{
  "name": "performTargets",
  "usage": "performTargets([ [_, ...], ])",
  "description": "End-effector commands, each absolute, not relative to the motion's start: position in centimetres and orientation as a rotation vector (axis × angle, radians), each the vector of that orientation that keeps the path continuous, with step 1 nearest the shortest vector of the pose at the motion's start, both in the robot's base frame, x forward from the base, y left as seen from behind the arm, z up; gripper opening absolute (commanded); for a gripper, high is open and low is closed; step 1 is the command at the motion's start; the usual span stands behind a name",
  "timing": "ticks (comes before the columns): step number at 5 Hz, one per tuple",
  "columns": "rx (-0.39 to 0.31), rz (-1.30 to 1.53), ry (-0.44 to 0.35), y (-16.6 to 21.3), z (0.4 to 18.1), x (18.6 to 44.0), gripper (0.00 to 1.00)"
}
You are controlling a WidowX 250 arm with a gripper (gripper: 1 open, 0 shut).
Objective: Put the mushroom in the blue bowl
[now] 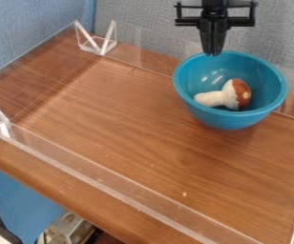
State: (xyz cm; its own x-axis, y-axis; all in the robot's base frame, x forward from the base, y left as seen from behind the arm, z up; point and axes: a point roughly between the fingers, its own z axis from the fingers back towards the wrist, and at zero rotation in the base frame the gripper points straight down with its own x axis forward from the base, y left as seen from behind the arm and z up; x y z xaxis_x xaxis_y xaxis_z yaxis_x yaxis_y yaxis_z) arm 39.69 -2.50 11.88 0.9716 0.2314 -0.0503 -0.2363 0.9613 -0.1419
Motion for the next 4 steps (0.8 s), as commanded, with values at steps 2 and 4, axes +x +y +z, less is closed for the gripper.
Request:
performTargets([
  [2, -0.148, 0.225, -0.006, -3.2, 12.8, 40.0, 0.0],
  [4, -0.145, 0.239, 0.006, -3.1, 12.2, 40.0, 0.0],
])
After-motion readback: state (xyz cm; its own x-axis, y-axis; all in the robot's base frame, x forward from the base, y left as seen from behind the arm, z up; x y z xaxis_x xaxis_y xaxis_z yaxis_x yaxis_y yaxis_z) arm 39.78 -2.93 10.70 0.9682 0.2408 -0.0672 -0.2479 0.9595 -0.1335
